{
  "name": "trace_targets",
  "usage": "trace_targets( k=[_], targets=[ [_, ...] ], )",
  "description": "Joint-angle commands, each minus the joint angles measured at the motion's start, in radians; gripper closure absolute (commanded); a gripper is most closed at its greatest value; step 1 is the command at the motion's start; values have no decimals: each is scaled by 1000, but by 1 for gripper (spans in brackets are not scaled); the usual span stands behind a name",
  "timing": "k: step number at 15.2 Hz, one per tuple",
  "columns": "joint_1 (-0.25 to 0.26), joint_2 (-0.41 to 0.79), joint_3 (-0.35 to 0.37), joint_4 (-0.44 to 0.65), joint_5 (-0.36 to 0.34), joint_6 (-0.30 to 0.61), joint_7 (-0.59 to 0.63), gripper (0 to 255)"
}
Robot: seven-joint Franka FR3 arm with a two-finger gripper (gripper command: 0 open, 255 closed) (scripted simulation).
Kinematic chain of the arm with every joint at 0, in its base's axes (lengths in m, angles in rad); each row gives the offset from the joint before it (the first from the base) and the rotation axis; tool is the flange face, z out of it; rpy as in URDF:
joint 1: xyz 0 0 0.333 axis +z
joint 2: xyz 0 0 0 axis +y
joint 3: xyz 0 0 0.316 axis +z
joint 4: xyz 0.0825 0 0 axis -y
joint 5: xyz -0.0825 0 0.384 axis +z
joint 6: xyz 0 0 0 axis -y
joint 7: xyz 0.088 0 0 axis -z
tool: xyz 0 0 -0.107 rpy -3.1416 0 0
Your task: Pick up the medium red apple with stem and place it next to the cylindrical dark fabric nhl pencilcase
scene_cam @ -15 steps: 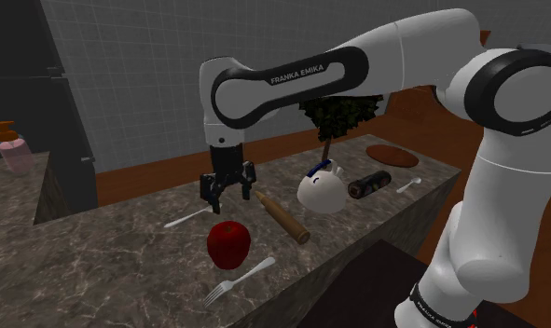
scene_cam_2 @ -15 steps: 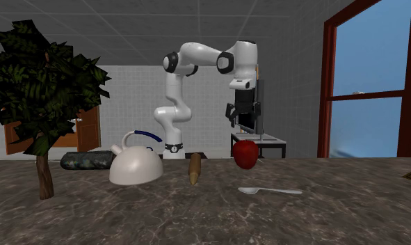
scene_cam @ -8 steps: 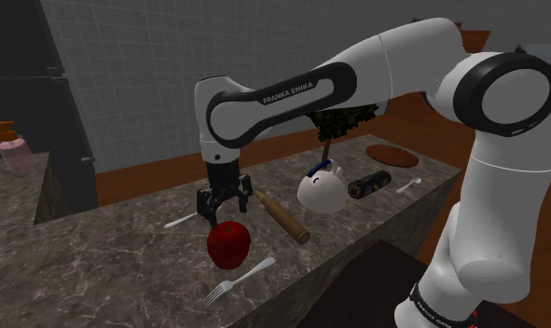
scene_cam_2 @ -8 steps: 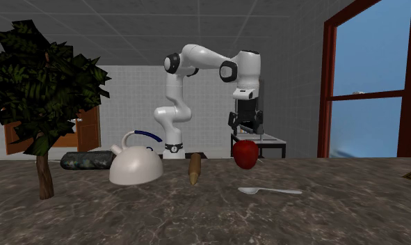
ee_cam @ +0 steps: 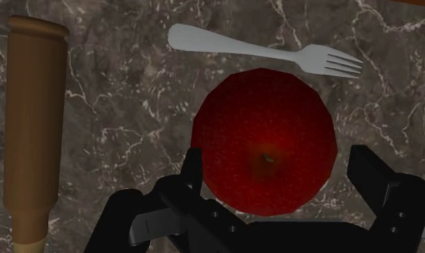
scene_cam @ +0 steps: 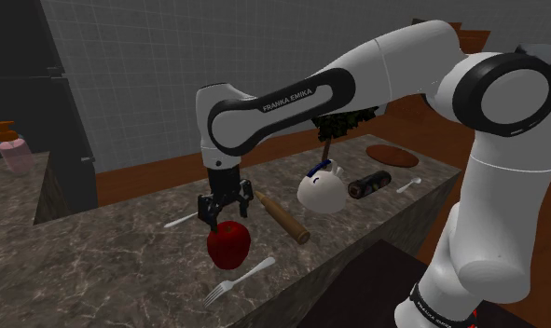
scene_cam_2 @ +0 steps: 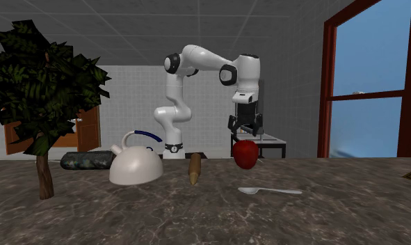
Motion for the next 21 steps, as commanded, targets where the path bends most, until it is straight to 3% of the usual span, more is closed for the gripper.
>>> trace_targets(
  k=[1,2,11,21],
  targets=[
    [0,0,0,0,0,0,0,0],
    [0,0,0,0,0,0,0,255],
    [0,0,0,0,0,0,0,255],
    [-4,-37,1,89,7,-125,9,255]
  ],
)
